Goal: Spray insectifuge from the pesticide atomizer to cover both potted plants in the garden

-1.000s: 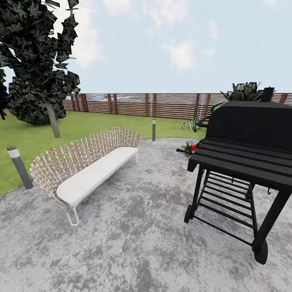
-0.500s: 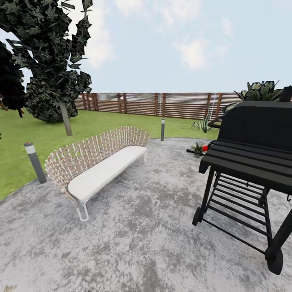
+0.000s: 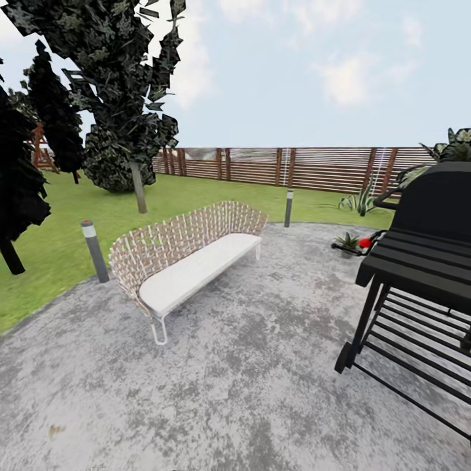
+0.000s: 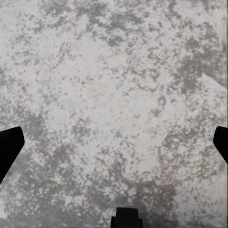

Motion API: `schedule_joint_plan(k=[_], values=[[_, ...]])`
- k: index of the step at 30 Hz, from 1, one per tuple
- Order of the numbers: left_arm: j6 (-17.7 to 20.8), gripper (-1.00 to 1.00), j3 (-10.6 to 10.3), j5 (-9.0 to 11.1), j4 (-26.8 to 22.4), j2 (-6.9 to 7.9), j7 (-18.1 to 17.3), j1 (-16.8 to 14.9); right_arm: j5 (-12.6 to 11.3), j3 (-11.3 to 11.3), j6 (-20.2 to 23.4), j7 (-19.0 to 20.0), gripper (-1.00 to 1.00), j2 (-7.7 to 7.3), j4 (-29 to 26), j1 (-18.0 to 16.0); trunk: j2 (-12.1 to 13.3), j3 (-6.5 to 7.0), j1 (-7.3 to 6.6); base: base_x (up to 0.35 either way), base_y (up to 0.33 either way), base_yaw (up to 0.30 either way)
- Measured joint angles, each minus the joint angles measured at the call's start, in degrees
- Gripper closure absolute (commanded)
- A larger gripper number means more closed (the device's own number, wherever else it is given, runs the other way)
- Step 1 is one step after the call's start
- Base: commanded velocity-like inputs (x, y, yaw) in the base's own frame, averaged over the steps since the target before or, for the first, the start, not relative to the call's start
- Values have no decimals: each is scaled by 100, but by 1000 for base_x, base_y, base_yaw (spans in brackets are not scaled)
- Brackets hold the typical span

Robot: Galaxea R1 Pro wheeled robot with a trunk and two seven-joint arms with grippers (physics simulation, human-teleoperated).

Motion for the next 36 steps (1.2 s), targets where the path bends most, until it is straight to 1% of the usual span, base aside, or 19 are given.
schedule_joint_plan(k=[1, 2, 3, 6, 10, 13, 18, 23, 29, 30, 31, 32, 36], values=[[-113, -100, 35, 11, -14, 6, 5, 193, 1, -3, -96, 0, -100, -6, 16, 12, 0, -7, 0, 0, 0, 268], [-180, -100, 57, 17, -18, 8, 7, 209, 3, -3, -155, 0, -100, -8, 18, 12, 0, -10, 0, 0, 0, 268], [-320, -100, 122, 34, -21, 11, 12, 222, 5, -3, -269, 0, -100, -11, 4, 12, 0, -13, 0, 0, 0, 268], [-633, -100, 400, 56, -3, 41, 14, 274, 12, 0, -476, 1, -100, -19, -7, 12, 0, -24, 0, 0, 0, 268], [-758, -100, 713, 68, 8, 257, 4, 295, 15, 2, -546, 1, -100, -90, -3, 12, 0, -37, 0, 0, 0, 268], [-775, -100, 767, 69, 9, 299, -1, 294, 15, 2, -552, 1, -100, -106, 2, 12, 0, -48, 0, 0, 0, 266], [-787, -100, 794, 70, 9, 333, -7, 300, 16, 3, -552, 1, -100, -114, 4, 12, 0, -68, 0, 0, 0, 250], [-793, -100, 792, 62, 11, 339, -11, 296, 9, 3, -559, 1, -100, -114, 4, 12, 0, -85, 0, 0, 0, 269], [-796, -100, 798, 91, 10, 309, -3, 294, 14, 3, -565, 1, -100, -114, 4, 12, 0, -87, 0, 0, 0, 280], [-795, -100, 803, 116, 10, 312, -1, 294, 12, 3, -570, 1, -100, -114, 3, 12, 0, -87, 0, 0, 0, 281], [-799, -100, 812, 227, 10, 318, -4, 294, 9, 2, -573, 1, -100, -119, -2, 12, 0, -87, 0, 0, 0, 281], [-804, -100, 810, 266, 12, 320, -14, 294, 10, 2, -574, 1, -100, -121, -3, 12, 0, -87, 0, 0, 0, 281], [-813, -100, 811, 289, 11, 333, -41, 294, 11, 3, -575, 1, -100, -122, -4, 12, 0, -88, 0, 0, 0, 281]])
